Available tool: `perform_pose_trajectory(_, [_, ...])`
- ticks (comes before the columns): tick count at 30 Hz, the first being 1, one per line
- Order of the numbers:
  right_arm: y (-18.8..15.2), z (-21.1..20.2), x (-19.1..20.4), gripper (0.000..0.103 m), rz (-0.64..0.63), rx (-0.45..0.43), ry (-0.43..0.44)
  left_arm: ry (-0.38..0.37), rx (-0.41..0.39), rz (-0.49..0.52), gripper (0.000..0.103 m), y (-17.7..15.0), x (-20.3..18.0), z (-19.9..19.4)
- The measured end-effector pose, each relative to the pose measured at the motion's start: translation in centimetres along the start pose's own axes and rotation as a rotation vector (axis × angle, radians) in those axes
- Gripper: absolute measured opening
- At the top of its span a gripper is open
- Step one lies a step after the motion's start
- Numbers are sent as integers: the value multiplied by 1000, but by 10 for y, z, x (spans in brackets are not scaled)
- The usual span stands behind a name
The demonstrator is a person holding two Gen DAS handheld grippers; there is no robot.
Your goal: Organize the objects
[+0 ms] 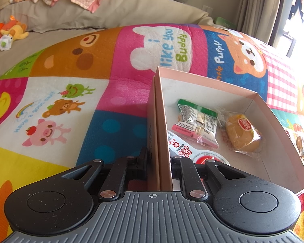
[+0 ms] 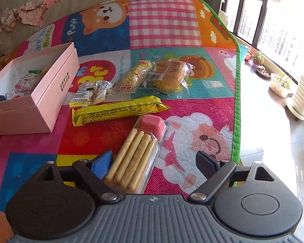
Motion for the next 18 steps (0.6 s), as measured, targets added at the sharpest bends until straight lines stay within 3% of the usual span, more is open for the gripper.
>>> perform_pose_trajectory(4, [-8,-6,-20,89,-18,-12,-73,0,0,0,15,0,0,0])
perform_pose_trajectory(9, [-8,-9,-32,89,55,-9,15,1,1,9,15,1,0,-1])
perform_pose_trajectory(14, [0,2,-16,89,21,-16,38,8,13,56,14,3,-2,0])
perform_pose_trajectory(18, [5,16,-11,79,42,9,62,11,10,63,14,2,-2,0])
Point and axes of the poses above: each gripper's, at about its wrist camera, not at the fingertips, and z roughly the way its jaws point, x to its left, y to its top, the point moved 4 cm from there along z, roughly the way its jaws point, and after that the axes turned 5 degrees about -x, right-handed, at the moved point
